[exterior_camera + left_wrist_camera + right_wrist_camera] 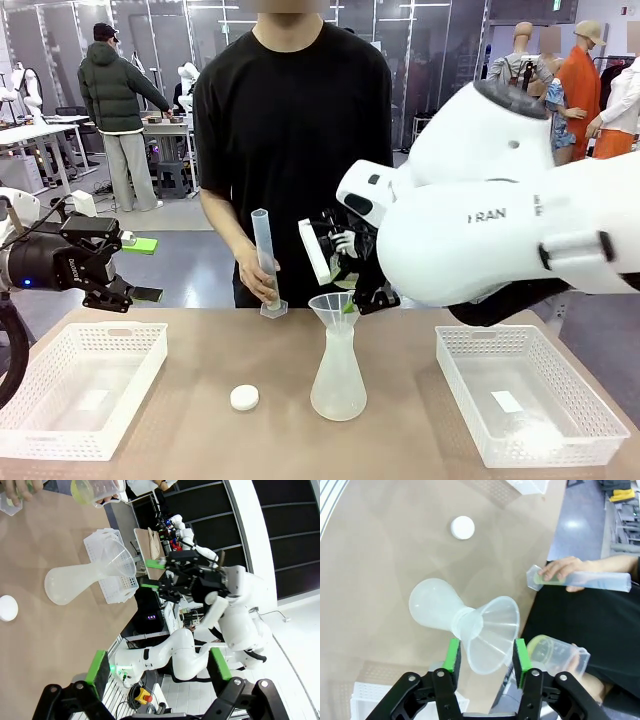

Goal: Prepare the solutions needed for the experiment.
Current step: Once the solution is in the Big flask , pick up the Plastic Funnel and place it back into the right Organizing basket.

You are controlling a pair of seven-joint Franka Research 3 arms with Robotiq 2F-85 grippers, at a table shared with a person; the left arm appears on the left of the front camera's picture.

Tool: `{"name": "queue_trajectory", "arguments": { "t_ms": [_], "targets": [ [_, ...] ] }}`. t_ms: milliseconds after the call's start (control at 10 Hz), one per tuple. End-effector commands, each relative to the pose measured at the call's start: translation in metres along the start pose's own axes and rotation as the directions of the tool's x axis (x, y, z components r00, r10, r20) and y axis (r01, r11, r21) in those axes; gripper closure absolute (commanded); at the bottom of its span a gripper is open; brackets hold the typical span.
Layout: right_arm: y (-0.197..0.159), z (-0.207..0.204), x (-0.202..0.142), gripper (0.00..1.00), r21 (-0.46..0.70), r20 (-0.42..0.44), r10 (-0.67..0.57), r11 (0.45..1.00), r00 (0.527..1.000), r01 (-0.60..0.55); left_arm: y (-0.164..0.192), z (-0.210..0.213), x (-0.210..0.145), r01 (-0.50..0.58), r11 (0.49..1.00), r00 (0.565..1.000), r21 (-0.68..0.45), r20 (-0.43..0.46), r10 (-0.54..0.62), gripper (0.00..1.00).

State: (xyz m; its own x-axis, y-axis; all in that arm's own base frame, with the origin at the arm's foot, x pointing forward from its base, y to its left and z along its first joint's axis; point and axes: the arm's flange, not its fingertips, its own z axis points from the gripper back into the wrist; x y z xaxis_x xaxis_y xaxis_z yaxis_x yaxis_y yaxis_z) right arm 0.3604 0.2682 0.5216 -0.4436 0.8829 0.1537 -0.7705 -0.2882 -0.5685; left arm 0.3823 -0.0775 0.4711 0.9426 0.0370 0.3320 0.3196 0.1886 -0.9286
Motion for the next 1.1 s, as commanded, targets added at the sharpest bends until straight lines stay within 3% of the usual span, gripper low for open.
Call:
{"name": "queue_trajectory", "arguments": {
  "t_ms": [0,100,200,300,400,500,600,700,900,1000],
  "targets": [
    [0.008,0.032,0.011,0.31,-0.018,-0.084,-0.066,0.998,0.994,0.065,-0.002,-0.002,0.001,-0.008,1.0,1.0,-0.025,0.009,0.009,0.0],
    [0.013,0.048,0.013,0.31,-0.017,-0.08,-0.095,0.995,0.992,0.094,-0.002,-0.002,0.001,-0.008,1.0,1.0,-0.025,0.009,0.009,0.0],
    [0.022,0.073,0.012,0.31,-0.053,0.011,-0.199,0.979,0.98,0.199,-0.002,-0.002,0.001,-0.008,1.0,1.0,-0.025,0.009,0.009,0.0],
    [0.032,0.095,0.003,0.31,-0.068,0.082,-0.3,0.95,0.95,0.305,-0.002,-0.002,0.001,-0.008,1.0,1.0,-0.025,0.009,0.009,0.0],
    [0.042,0.108,-0.011,0.31,-0.099,0.091,-0.447,0.885,0.89,0.455,-0.002,-0.002,0.001,-0.008,1.0,1.0,-0.025,0.009,0.009,0.0],
    [0.054,0.118,-0.026,0.31,-0.092,0.211,-0.612,0.764,0.763,0.638,-0.002,-0.002,0.001,-0.008,1.0,1.0,-0.025,0.009,0.009,0.0],
    [0.068,0.122,-0.041,0.31,-0.053,0.265,-0.686,0.692,0.678,0.72,-0.002,-0.002,0.001,-0.008,1.0,1.0,-0.025,0.009,0.009,0.0],
    [0.086,0.126,-0.056,0.31,-0.004,0.331,-0.767,0.581,0.549,0.814,-0.002,-0.002,0.001,-0.008,1.0,1.0,-0.025,0.009,0.009,0.0],
    [0.121,0.127,-0.087,0.31,0.165,0.453,-0.872,0.289,0.187,0.943,-0.002,-0.002,0.001,-0.008,1.0,1.0,-0.025,0.009,0.009,0.0],
    [0.135,0.121,-0.101,0.31,0.277,0.415,-0.91,0.136,0.009,0.951,-0.002,-0.002,0.001,-0.008,1.0,1.0,-0.025,0.009,0.009,0.0]
  ]
}}
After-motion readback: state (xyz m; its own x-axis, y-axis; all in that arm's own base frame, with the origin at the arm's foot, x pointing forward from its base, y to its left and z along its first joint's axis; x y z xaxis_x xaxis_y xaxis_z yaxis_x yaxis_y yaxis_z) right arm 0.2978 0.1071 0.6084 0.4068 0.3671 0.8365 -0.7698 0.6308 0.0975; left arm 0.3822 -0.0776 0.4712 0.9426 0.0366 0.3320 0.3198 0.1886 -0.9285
